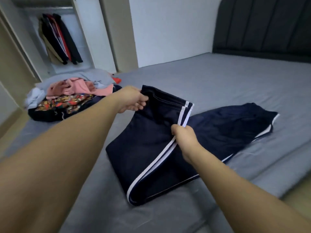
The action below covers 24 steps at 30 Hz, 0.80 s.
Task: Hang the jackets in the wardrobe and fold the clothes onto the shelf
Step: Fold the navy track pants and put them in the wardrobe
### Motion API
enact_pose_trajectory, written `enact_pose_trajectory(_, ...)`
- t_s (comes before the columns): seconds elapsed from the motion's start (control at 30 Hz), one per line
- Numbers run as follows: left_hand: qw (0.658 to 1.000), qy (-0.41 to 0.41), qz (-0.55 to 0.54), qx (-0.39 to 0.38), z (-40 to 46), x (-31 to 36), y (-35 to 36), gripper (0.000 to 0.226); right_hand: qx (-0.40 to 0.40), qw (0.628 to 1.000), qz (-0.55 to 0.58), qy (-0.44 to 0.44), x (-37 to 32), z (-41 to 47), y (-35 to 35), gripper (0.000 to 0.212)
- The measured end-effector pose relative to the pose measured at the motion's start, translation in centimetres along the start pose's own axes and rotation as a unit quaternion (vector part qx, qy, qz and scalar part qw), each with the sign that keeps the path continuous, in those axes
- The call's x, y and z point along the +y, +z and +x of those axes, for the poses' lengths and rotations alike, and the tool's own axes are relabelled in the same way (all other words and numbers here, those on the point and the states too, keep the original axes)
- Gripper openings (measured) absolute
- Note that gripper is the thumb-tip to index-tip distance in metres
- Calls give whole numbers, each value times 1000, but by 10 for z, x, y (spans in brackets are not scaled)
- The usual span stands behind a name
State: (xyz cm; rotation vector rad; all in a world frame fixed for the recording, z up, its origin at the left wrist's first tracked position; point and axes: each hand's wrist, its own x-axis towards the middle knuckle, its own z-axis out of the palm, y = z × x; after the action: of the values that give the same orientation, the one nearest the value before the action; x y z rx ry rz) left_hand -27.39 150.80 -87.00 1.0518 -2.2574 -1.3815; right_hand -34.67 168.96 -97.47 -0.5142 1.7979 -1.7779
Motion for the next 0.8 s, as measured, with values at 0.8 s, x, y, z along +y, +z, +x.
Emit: enact_pose_trajectory(0.8, 883, 174, 433, -37, 216, 25, 363, 47, 490, 847, -206, -8, 75, 211, -303, 67)
